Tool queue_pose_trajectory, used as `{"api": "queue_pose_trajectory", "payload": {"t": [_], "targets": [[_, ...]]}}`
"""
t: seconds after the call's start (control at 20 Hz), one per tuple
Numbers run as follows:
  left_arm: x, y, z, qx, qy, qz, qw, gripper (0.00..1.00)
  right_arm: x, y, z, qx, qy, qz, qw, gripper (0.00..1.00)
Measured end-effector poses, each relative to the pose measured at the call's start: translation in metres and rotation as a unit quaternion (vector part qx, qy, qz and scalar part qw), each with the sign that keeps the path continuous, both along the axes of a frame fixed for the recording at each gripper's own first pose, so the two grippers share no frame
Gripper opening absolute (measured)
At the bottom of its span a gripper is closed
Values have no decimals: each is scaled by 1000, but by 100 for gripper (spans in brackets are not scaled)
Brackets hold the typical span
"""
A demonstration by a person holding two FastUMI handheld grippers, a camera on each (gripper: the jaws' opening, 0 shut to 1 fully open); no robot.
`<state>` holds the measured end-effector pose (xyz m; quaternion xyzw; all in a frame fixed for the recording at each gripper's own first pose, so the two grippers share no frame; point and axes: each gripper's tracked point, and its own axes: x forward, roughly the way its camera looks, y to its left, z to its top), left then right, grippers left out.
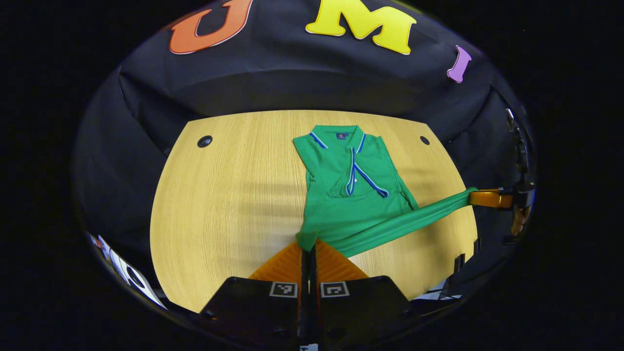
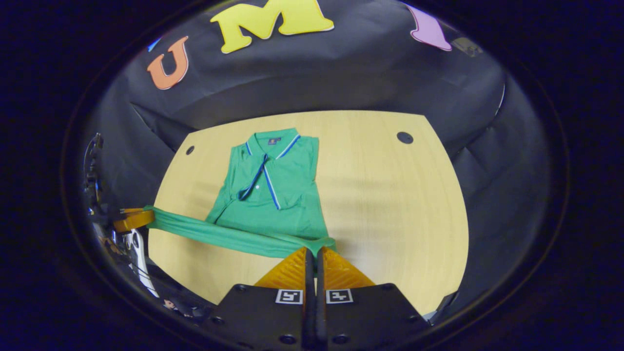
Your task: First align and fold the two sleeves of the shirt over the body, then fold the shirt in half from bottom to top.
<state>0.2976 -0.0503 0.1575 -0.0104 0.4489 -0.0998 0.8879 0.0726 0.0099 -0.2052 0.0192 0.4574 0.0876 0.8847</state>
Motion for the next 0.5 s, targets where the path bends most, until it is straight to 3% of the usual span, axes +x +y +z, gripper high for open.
{"api": "queue_pose_trajectory", "payload": {"t": [0.5], "targets": [[97, 10, -35, 24, -35, 5, 999, 3, 112, 8, 0, 14, -46, -26, 999, 0]]}}
